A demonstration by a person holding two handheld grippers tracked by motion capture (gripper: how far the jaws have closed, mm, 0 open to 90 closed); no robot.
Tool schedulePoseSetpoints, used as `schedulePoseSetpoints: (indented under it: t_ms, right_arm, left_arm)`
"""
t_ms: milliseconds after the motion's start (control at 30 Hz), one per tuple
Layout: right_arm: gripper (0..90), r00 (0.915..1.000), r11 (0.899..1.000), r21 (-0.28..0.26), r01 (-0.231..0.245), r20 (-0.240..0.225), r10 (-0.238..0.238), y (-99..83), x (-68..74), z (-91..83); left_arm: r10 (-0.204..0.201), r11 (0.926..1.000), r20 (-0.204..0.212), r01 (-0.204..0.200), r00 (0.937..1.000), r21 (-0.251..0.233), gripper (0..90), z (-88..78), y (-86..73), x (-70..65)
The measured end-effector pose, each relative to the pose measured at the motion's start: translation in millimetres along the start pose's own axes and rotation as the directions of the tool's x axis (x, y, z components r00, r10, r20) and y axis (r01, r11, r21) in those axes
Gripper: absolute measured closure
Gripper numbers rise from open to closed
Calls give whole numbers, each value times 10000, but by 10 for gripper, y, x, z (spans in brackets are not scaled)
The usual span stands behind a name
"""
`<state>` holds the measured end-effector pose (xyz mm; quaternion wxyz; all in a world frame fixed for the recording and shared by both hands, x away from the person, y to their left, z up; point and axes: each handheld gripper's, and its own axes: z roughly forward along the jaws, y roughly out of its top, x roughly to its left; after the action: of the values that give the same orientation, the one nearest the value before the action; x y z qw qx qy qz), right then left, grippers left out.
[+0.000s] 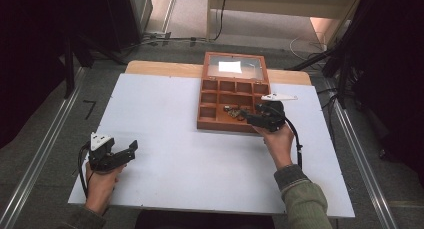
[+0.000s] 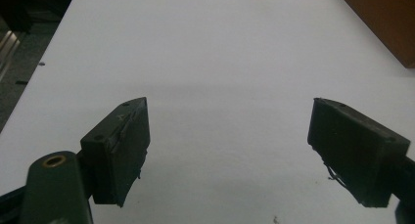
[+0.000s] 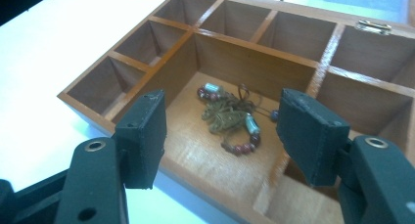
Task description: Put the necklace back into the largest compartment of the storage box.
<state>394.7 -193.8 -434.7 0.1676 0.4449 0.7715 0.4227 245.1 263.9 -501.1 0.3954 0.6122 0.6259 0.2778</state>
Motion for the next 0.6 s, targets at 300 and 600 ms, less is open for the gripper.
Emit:
schedulePoseSetpoints:
  t_ms: [300, 600]
  right_arm:
    - [337, 9998, 9999, -101, -48, 213, 50, -126, -61, -147]
    - [337, 9992, 9998, -49, -167, 372, 169, -314, -149, -251]
  left_arm:
    - [115, 9999, -62, -115, 9999, 19, 159, -13, -9, -34]
    - [94, 10000, -76, -94, 9999, -1, 159, -21, -21, -20]
